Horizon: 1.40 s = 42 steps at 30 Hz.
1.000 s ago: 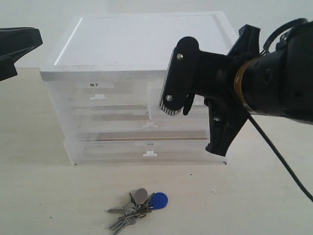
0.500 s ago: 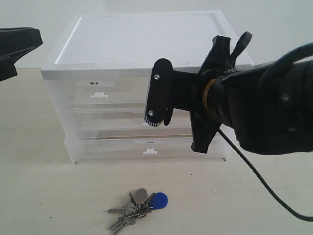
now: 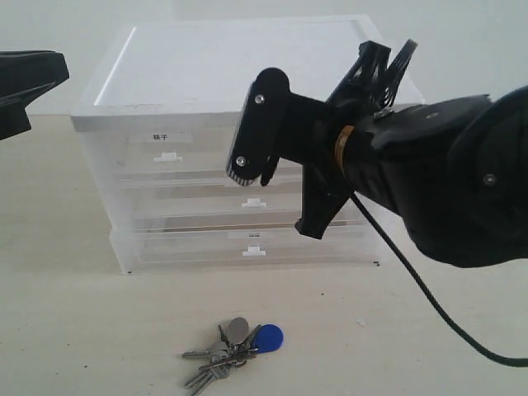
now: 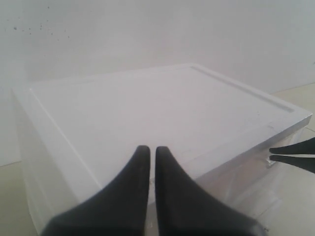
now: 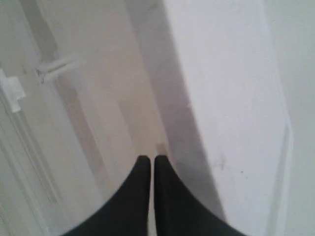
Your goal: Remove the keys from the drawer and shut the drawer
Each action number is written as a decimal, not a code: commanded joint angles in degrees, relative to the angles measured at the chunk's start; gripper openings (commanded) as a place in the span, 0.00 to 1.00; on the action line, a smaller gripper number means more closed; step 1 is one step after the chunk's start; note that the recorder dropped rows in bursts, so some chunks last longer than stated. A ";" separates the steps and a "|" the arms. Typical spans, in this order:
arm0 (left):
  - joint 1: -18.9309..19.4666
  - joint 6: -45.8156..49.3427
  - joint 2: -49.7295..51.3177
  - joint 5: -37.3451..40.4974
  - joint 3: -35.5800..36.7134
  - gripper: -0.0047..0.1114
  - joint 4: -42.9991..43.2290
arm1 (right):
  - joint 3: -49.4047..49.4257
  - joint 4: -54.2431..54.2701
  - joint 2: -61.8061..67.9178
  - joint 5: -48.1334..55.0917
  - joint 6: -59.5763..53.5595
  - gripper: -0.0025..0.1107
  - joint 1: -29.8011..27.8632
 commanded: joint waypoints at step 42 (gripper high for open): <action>-0.22 17.54 -32.76 -4.50 11.61 0.08 -17.62 | 2.10 -5.30 -49.39 36.21 0.78 0.02 52.42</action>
